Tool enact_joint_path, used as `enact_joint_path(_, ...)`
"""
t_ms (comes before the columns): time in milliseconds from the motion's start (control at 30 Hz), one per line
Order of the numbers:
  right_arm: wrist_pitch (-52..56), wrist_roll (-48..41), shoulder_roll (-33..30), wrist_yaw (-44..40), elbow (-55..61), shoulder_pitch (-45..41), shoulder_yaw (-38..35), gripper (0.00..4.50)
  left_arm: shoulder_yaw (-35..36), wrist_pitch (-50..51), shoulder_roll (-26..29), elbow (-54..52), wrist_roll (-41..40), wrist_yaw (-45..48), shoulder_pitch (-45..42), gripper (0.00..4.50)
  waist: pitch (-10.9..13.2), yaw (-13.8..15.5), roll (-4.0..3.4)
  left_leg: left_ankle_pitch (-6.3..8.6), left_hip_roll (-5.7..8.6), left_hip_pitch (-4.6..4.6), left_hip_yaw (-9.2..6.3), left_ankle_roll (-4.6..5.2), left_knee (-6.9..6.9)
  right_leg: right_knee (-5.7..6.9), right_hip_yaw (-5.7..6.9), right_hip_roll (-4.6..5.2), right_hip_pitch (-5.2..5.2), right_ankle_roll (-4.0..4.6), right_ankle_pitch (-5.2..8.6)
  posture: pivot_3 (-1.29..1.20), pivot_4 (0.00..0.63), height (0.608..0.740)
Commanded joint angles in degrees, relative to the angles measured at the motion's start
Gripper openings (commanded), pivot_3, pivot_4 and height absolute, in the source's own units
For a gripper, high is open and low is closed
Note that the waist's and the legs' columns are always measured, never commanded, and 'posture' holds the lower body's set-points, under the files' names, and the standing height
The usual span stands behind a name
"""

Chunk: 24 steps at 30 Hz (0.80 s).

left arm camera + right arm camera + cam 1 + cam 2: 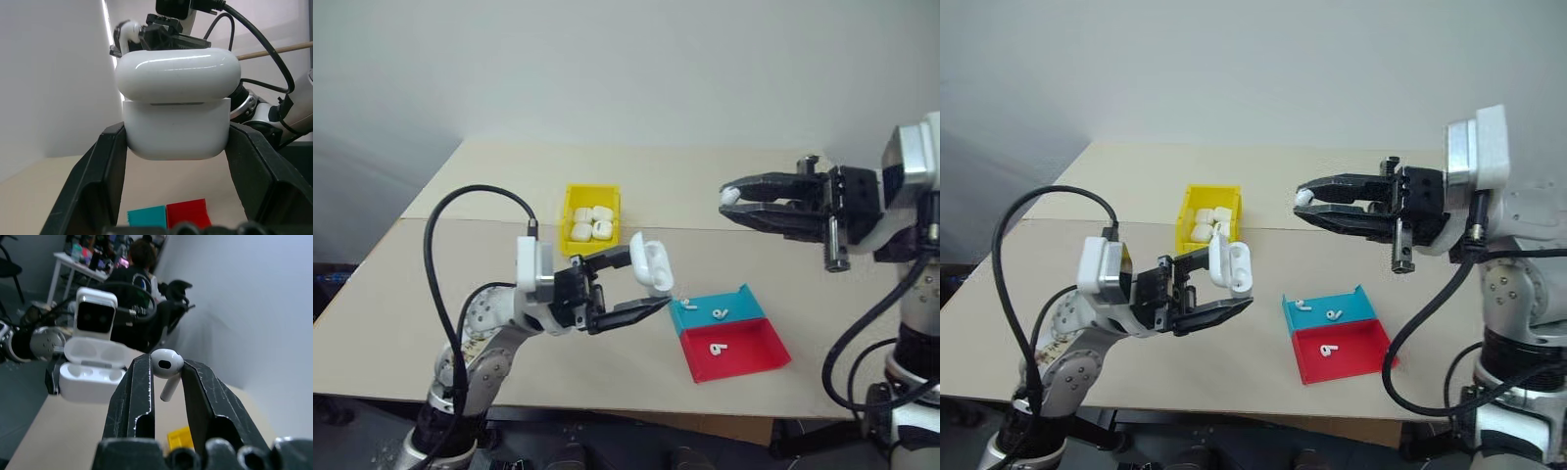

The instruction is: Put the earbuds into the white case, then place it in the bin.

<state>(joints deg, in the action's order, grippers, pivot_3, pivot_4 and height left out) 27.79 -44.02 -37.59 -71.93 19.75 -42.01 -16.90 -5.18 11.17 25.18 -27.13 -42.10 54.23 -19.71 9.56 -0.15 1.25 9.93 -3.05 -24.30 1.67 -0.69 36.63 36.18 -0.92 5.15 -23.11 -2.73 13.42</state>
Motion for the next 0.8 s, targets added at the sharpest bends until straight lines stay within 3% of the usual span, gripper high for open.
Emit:
enact_joint_path(33,-2.88,-3.3,1.51,-0.5,1.12,-0.39,0.66,0.75,0.66,-2.25,-2.25,-1.77,-0.76,0.48,-0.81,2.74,0.0,0.0,0.0,0.0,0.0,0.0,0.0,0.0,0.0,0.0,0.0,0.0,0.0,0.0,0.0,0.0,0.15,0.74)
enact_joint_path(367,-9.17,-1.7,5.67,-3.53,-0.79,-1.0,8.13,0.75,0.86,-1.79,-2.77,-2.91,-0.8,1.33,0.55,2.74,0.0,-0.28,-0.01,0.0,0.0,0.01,-0.01,0.0,0.0,0.01,-0.01,0.0,0.0,0.01,0.0,0.0,0.15,0.74)
enact_joint_path(800,-12.53,1.51,5.46,-3.98,-2.31,-0.67,13.22,0.75,0.46,-1.75,-3.88,-2.98,-1.13,1.84,0.22,2.74,0.0,-0.37,-0.01,0.0,0.0,0.0,-0.01,0.0,0.0,0.01,0.0,-0.01,-0.01,0.01,0.0,0.0,0.15,0.74)
